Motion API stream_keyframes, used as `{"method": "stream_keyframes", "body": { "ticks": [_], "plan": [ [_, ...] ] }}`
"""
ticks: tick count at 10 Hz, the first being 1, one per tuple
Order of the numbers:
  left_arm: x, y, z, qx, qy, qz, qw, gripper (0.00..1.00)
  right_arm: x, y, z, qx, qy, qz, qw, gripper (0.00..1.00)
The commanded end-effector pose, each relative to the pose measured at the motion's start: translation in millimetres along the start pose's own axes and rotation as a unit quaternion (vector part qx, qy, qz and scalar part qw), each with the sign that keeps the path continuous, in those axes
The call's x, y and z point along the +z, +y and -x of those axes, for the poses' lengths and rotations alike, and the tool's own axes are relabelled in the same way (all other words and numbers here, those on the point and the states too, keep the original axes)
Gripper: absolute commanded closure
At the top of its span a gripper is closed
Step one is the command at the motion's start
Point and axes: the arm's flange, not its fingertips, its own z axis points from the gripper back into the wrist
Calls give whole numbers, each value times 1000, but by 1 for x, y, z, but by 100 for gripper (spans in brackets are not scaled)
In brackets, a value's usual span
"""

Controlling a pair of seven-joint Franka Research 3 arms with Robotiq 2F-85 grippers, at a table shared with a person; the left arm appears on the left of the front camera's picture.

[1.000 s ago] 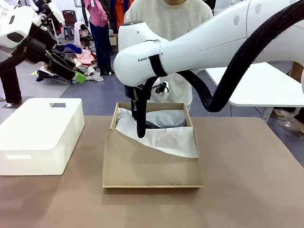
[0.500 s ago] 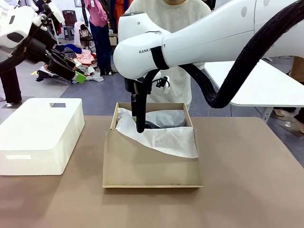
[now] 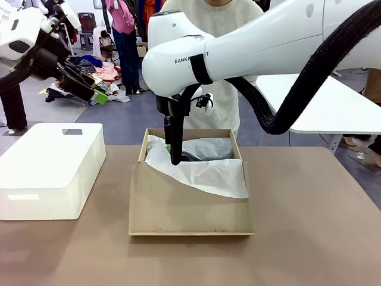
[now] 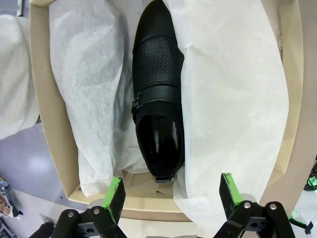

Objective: Pack the shoes into the box.
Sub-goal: Close the Shoes Box.

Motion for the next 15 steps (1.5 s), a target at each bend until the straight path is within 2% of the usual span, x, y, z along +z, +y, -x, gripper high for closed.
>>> {"method": "stream_keyframes", "body": {
  "ticks": [1, 2, 3, 6, 8, 9, 10, 11, 13, 14, 15],
  "plan": [
    [0, 2, 0, -6, -5, 6, 1000, 0, 0, 0, 0, 3, 0, 0, 1000, 0],
    [0, 2, 0, -6, -5, 6, 1000, 0, 0, 0, 0, 0, 0, 0, 1000, 0],
    [0, 2, 0, -6, -5, 6, 1000, 0, 14, -2, -9, 31, -1, 0, 1000, 0],
    [0, 2, 0, -6, -5, 6, 1000, 0, 62, -7, -50, 156, -21, -2, 987, 0],
    [0, 2, 0, -6, -5, 6, 1000, 0, 83, -10, -74, 246, -28, 13, 969, 0],
    [0, 2, 0, -6, -5, 6, 1000, 0, 91, -11, -89, 308, -27, 18, 951, 0],
    [0, 2, 0, -6, -5, 6, 1000, 0, 97, -13, -110, 393, -25, 27, 919, 0],
    [0, 2, 0, -6, -5, 6, 1000, 0, 101, -13, -127, 443, -20, 30, 896, 0],
    [0, 2, 0, -6, -5, 6, 1000, 0, 102, -17, -153, 530, -25, 38, 847, 0],
    [0, 2, 0, -6, -5, 6, 1000, 0, 101, -19, -164, 576, -13, 35, 816, 0],
    [0, 2, 0, -6, -5, 6, 1000, 0, 99, -22, -171, 600, -14, 26, 799, 0]
  ]
}}
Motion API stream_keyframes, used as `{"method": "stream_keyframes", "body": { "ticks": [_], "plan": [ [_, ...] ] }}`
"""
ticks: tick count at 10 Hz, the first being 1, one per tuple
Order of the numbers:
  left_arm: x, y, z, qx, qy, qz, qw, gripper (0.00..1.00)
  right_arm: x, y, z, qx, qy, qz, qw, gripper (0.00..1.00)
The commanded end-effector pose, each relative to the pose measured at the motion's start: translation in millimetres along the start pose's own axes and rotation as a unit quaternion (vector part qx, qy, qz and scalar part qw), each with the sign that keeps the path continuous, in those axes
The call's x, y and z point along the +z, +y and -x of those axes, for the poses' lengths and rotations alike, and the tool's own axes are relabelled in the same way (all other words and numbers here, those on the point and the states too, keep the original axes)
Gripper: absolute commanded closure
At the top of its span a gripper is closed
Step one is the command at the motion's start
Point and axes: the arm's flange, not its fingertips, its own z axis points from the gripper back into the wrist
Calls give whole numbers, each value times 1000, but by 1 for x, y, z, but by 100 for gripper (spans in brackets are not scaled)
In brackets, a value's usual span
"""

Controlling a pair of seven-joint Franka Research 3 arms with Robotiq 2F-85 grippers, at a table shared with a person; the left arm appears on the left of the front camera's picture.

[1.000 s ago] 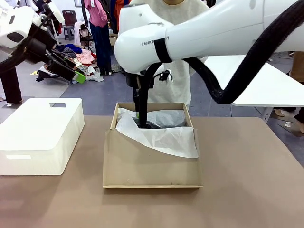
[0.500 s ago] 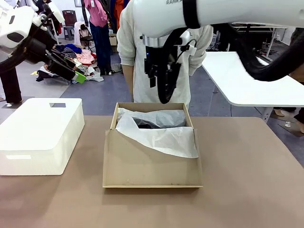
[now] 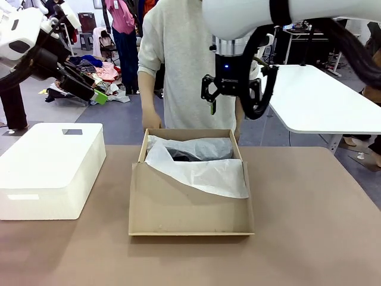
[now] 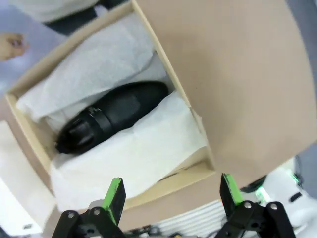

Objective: Pack the shoes into the box.
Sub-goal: Close the Shoes Box.

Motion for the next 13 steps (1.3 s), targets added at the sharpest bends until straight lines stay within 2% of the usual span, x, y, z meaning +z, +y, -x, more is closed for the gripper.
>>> {"method": "stream_keyframes", "body": {
  "ticks": [1, 2, 8, 9, 11, 13],
  "plan": [
    [0, 2, 0, -6, -5, 7, 1000, 0, -9, -18, 6, 35, 2, -21, 999, 0],
    [0, 2, 0, -6, -5, 7, 1000, 0, 0, 0, 0, 0, 0, 0, 1000, 0],
    [0, 2, 0, -6, -5, 7, 1000, 0, -4, -4, 1, 13, 1, -1, 1000, 0],
    [0, 2, 0, -6, -5, 7, 1000, 0, 2, -18, 1, 67, -29, -19, 997, 0],
    [0, 2, 0, -6, -5, 7, 1000, 0, 9, -50, -4, 128, -42, -51, 990, 0],
    [0, 2, 0, -6, -5, 7, 1000, 0, 13, -82, -10, 219, -51, -77, 971, 0]
  ]
}}
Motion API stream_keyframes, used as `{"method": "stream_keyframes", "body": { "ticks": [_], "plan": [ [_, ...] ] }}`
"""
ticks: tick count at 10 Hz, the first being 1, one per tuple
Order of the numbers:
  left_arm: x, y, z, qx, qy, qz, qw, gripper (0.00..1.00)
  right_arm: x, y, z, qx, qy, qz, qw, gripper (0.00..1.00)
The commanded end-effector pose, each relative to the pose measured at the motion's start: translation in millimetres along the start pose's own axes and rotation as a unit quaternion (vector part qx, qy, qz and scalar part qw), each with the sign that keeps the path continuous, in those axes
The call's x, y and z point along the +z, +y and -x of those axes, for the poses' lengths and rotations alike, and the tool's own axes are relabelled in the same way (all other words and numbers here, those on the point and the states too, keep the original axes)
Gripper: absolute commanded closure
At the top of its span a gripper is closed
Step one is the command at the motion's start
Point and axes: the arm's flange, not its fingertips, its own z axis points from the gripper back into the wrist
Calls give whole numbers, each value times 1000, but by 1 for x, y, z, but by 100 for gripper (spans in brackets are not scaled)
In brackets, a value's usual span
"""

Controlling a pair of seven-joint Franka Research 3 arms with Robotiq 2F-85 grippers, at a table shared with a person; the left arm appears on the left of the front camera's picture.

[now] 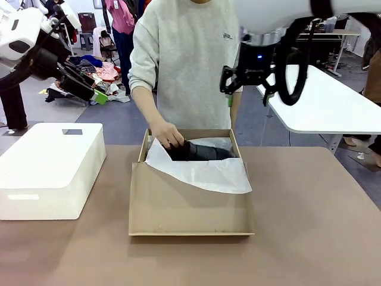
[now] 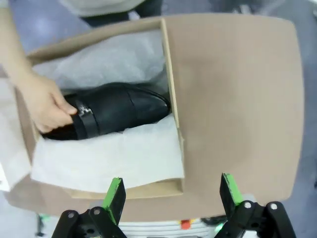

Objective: Pack the shoes into the box.
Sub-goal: Close the Shoes Box.

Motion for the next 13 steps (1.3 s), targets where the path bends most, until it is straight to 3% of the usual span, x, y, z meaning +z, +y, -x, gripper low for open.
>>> {"method": "stream_keyframes", "body": {
  "ticks": [1, 7, 8, 10, 13],
  "plan": [
    [0, 2, 0, -6, -5, 7, 1000, 0, -5, -44, 14, 99, -15, -42, 994, 0],
    [0, 2, 0, -6, -5, 7, 1000, 0, -35, -147, 38, 344, -47, -43, 937, 0],
    [0, 2, 0, -6, -5, 7, 1000, 0, -45, -156, 39, 347, -39, -47, 936, 0],
    [0, 2, 0, -6, -5, 7, 1000, 0, -61, -164, 43, 390, -43, -65, 917, 0],
    [0, 2, 0, -6, -5, 7, 1000, 0, -58, -162, 40, 366, -26, -42, 929, 0]
  ]
}}
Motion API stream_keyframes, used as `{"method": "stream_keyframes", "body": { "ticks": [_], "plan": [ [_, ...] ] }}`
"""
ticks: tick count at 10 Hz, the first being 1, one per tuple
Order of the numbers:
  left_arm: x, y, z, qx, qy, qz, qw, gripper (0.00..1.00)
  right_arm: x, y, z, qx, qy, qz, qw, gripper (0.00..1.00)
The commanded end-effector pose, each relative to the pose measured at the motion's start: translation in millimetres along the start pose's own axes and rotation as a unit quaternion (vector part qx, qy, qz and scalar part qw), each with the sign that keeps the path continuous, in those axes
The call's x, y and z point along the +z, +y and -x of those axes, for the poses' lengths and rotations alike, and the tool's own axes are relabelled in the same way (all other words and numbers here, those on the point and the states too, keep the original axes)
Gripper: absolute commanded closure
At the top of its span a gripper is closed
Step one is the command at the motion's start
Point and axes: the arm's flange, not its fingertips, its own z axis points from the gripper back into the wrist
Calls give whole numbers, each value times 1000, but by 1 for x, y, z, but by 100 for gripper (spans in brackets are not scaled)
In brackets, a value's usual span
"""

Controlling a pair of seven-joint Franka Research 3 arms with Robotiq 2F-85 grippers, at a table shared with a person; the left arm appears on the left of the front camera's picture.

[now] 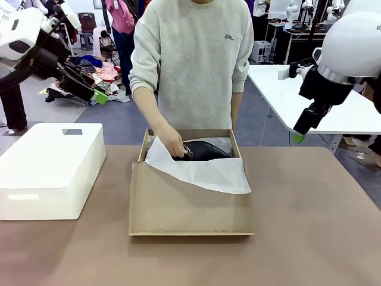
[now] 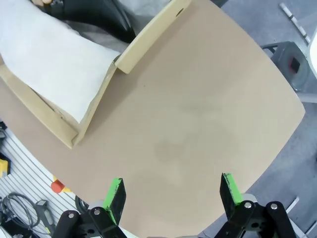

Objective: Pack the shoes into the box.
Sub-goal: Close the Shoes Box.

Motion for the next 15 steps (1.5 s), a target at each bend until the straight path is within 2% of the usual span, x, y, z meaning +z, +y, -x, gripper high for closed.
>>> {"method": "stream_keyframes", "body": {
  "ticks": [1, 5, 6, 8, 10, 11, 13, 15],
  "plan": [
    [0, 2, 1, -6, -5, 7, 1000, 0, 5, 0, -2, -10, -2, 3, 1000, 0],
    [0, 2, 1, -6, -5, 7, 1000, 0, 2, 0, -1, 0, -1, 1, 1000, 0],
    [0, 2, 1, -6, -5, 7, 1000, 0, -1, -1, -2, 25, -8, 13, 1000, 0],
    [0, 2, 1, -6, -5, 7, 1000, 0, -6, -9, -3, 140, -40, -58, 988, 0],
    [0, 2, 1, -6, -5, 7, 1000, 0, -4, -19, 0, 209, -76, -114, 968, 0],
    [0, 2, 1, -6, -5, 7, 1000, 0, -4, -24, 3, 238, -102, -136, 956, 4],
    [0, 2, 1, -6, -5, 7, 1000, 0, -6, -32, 4, 265, -121, -173, 941, 44],
    [0, 2, 1, -6, -5, 7, 1000, 0, -12, -40, 5, 312, -152, -179, 921, 84]
  ]
}}
